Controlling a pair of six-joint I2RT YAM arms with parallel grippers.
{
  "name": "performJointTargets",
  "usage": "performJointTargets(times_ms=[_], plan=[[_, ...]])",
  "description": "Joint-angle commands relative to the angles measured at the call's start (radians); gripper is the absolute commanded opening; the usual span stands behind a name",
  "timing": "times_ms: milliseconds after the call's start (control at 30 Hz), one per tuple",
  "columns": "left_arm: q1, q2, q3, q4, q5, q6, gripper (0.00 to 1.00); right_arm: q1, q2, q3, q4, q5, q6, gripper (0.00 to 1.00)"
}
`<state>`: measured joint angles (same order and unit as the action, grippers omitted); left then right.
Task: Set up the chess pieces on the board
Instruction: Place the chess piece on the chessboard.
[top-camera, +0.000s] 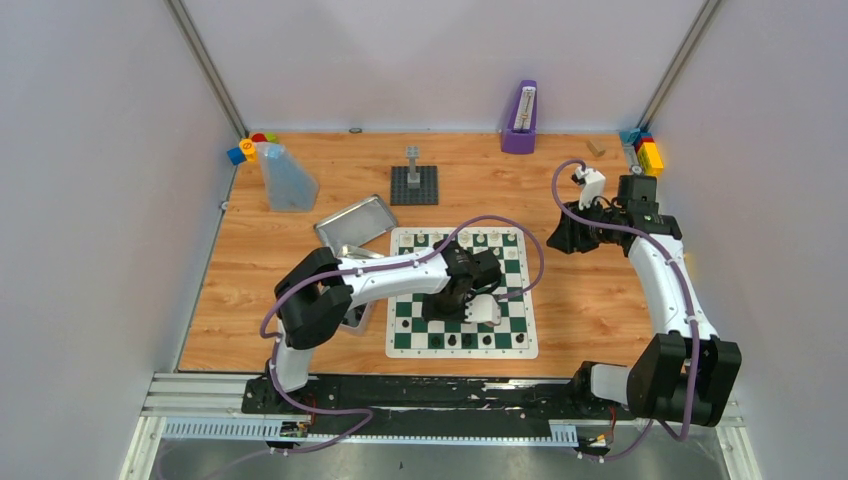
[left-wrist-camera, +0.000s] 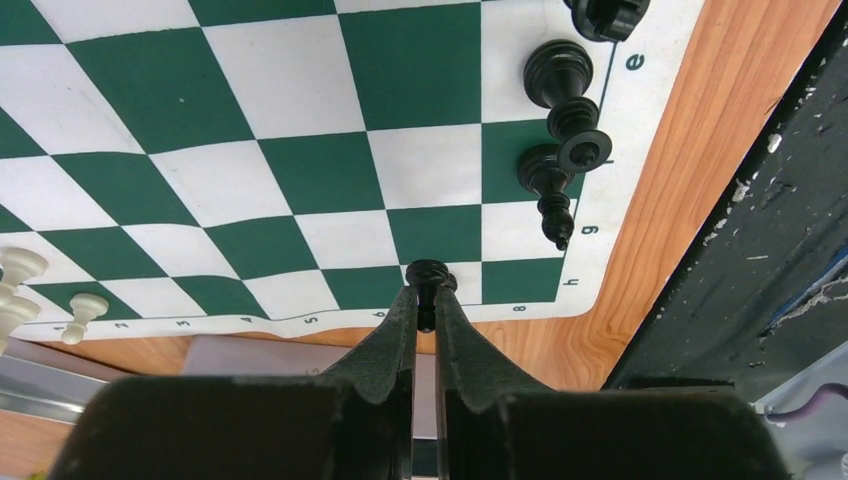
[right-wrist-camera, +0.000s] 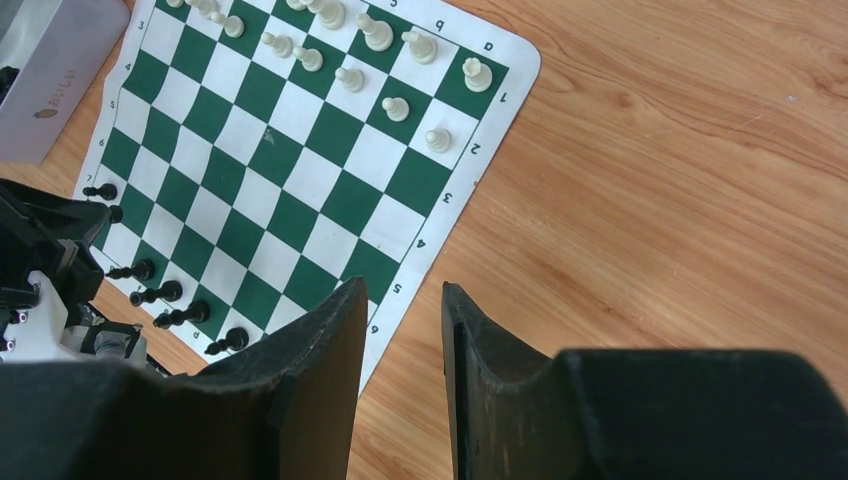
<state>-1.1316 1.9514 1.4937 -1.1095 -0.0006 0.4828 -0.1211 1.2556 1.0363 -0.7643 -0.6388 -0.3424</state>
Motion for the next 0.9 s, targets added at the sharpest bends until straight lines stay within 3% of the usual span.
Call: performJointTargets(times_ms=[0,600,867], plan=[[-0.006,0.014,0.010,0.015,0.021,-0.027,0.13,-0.005,-0.022,-0.004,0.031,-0.038,-0.012,0.35],[-0.007,0.042,-0.042,0.027,0.018,-0.023,0.14,-0.005,-0.013,-0.006,0.022,-0.057,-0.019,0.35],[-0.007,0.055,-0.044,0.038,0.004,-0.027,0.19,-0.005,-0.016,-0.009,0.018,-0.060,-0.021,0.35]])
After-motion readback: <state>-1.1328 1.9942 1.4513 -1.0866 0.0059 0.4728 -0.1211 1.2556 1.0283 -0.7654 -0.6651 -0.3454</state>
